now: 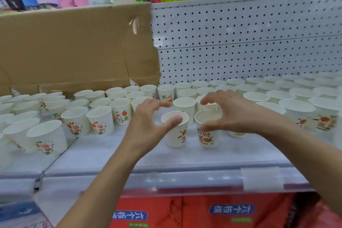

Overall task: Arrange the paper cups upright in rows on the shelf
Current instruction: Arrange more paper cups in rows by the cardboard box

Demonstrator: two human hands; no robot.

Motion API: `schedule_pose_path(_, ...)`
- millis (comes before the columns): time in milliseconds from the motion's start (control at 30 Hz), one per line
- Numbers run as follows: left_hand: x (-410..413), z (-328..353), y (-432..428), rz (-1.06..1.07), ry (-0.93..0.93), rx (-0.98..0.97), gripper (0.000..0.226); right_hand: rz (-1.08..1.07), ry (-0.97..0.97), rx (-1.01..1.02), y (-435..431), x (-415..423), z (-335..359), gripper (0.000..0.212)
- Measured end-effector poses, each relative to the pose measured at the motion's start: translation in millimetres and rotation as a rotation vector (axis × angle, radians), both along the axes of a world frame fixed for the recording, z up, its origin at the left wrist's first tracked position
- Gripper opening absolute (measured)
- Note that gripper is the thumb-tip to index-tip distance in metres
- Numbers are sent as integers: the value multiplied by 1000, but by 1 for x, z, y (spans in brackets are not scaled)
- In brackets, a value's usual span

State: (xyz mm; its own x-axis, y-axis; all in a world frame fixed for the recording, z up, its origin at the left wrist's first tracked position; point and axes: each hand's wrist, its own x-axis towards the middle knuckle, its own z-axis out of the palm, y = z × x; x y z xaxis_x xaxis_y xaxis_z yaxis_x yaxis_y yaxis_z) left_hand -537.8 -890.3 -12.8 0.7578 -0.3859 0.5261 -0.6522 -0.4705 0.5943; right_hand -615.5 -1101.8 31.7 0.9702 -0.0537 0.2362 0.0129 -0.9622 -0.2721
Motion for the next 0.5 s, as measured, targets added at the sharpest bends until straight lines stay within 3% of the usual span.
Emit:
schedule_pose_path(100,1,4,-10,115,101,75,84,52,-108,-28,-4,-3,-5,30)
schedule_pose_path(167,5,3,-17,126,128,161,92,97,-131,-24,-3,-4,-12,19)
schedule_pose_path(300,11,2,-23,56,203,118,75,117,-193,-14,-3,-5,-21,10)
schedule_pose_path(500,13,1,-19,-85,268,15,70,113,-224,-75,-16,-3,-28,11)
